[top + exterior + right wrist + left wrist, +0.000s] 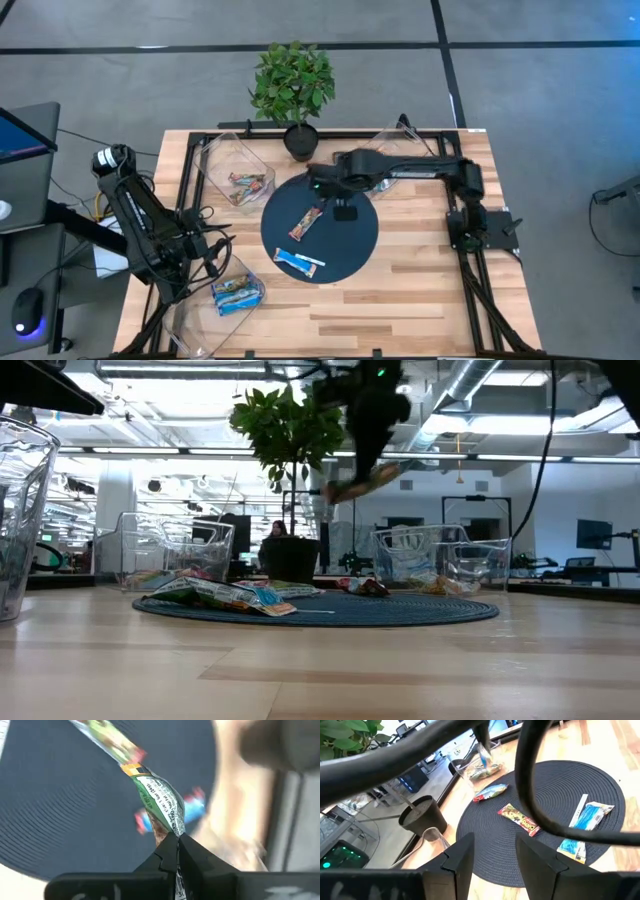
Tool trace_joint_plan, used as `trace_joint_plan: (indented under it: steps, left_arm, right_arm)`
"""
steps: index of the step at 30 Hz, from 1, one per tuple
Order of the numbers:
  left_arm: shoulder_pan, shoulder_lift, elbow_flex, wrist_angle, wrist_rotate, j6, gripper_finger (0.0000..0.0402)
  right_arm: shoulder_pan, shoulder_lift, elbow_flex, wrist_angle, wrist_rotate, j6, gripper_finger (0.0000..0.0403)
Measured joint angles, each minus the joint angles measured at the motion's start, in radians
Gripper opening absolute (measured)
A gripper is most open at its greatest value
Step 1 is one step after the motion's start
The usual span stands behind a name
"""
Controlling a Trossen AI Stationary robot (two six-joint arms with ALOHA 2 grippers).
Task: Pick and place Granola Bars by type
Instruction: Put the yellow granola bar into the top right bin
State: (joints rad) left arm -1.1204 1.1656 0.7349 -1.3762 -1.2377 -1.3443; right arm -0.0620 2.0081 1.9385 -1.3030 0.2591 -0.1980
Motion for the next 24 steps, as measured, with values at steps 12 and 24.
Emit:
trace_joint_plan:
  steps: [12, 24]
  left_arm:
    - [0.000, 0.000, 0.000, 0.007, 0.001, 0.015, 0.0139]
    - [0.000, 0.000, 0.000, 0.006, -0.051, 0.017, 0.0139]
  right_arm:
    - [-0.169, -0.230, -0.257, -0.002, 0.143, 0.154, 0.0000]
    - [-0.391, -0.374, -0.633, 0.264, 0.132, 0.146, 0.0000]
